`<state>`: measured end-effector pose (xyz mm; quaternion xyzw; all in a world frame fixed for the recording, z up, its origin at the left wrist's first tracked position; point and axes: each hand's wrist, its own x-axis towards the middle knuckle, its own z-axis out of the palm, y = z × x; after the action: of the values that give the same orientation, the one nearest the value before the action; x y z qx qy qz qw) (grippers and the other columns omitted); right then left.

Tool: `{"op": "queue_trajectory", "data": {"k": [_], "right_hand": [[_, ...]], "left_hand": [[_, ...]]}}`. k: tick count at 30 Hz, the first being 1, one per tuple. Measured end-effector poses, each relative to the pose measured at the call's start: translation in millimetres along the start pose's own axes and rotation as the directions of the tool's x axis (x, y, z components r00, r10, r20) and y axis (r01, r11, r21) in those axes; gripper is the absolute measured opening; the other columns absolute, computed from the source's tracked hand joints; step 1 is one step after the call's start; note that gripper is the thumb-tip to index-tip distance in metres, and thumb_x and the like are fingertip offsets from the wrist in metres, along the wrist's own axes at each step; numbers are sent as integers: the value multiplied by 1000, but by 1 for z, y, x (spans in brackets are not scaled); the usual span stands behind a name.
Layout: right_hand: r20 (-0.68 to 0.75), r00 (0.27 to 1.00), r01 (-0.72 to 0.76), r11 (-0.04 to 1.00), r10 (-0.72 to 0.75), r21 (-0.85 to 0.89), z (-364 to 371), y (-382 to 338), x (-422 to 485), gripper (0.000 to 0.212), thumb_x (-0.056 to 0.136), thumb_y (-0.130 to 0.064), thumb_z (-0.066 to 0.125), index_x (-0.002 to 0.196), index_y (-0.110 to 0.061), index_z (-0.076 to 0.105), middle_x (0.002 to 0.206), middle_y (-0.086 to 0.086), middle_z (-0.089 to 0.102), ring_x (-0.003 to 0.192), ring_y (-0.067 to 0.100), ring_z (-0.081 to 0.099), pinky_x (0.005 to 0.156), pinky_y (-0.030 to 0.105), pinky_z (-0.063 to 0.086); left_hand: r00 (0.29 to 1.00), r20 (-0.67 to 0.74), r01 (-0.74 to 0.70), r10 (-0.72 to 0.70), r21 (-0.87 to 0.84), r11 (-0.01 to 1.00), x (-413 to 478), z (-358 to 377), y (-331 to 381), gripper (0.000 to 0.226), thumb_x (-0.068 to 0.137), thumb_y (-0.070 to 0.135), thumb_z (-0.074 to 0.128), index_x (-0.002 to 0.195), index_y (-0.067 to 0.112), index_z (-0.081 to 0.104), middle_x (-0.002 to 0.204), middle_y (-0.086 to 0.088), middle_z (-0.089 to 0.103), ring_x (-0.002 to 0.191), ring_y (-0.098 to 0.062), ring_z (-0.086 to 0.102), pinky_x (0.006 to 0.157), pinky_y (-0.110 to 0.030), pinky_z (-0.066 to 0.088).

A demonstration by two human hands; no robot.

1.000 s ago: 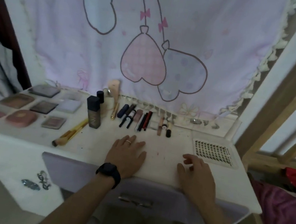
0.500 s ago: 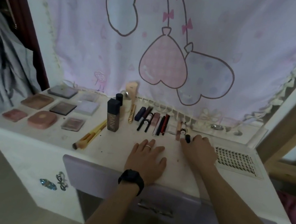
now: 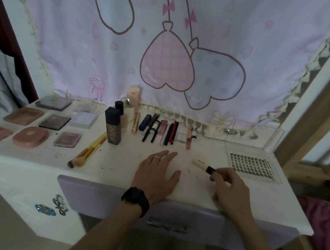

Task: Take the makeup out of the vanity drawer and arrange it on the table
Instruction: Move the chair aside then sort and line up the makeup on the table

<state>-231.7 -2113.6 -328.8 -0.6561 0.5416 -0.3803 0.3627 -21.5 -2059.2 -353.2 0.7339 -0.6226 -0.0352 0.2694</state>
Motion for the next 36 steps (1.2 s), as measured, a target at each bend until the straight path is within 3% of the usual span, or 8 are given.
{"op": "queue_trajectory", "data": {"k": [4,6,9,13,16,19,25,36], "right_hand": [[99,988,112,992,-118,60,-11,8,-12,8,98,-22,59,95,-25,66,86,-17,75,44,10,56,44,16,45],[122,986,94,987,-110,131,-13,9,-7,11,99,-18,57,96,-19,67,86,-10,76,43,12,53,44,19,44],[173,985,-39,972,-2,230,-15,4,8,15,101,-16,53,97,-12,67,85,1,77,40,12,47,40,23,39],[238,969,-98,987,66,127,-6,1,20,30,104,-35,47,88,-19,67,71,-3,72,45,6,48,50,25,39],[172,983,-53,997,63,-64,6,-1,21,61,101,-63,34,68,-22,65,58,-8,62,54,5,54,57,26,39],[94,994,-41,989,54,-142,18,1,17,65,97,-71,29,61,-26,61,54,-7,59,55,6,55,55,28,35],[-40,999,21,991,-26,-131,24,6,10,60,99,-54,37,49,-23,48,44,-2,48,42,7,43,44,25,31],[-105,981,152,984,-161,-92,28,14,8,57,103,-41,45,47,-30,48,41,-11,47,40,9,41,42,24,27]], "left_hand": [[977,64,-195,202,-102,976,2,0,20,60,91,58,52,146,44,32,146,8,45,128,-12,41,100,-30,39],[974,104,-182,201,-163,970,7,4,32,44,93,56,52,134,46,45,122,9,59,107,-10,53,83,-23,43],[989,77,-94,128,-347,933,9,14,45,23,95,48,56,117,42,58,93,18,61,81,-2,56,68,-16,43],[1000,3,-13,18,-586,810,9,15,49,13,96,33,62,109,37,65,93,17,69,81,-1,62,69,-9,44],[999,52,34,1,-661,750,12,7,48,15,96,28,63,109,26,70,84,13,71,76,4,64,68,-7,43],[993,118,82,-4,-669,739,13,3,47,15,97,29,61,106,21,71,76,11,69,69,5,61,66,-7,42],[966,258,195,-11,-700,687,20,2,45,25,99,33,57,90,14,72,61,13,55,59,-2,47,66,-21,38],[923,384,294,27,-748,594,25,-4,46,26,99,32,56,85,15,70,53,20,50,51,5,46,55,-6,38]]}}
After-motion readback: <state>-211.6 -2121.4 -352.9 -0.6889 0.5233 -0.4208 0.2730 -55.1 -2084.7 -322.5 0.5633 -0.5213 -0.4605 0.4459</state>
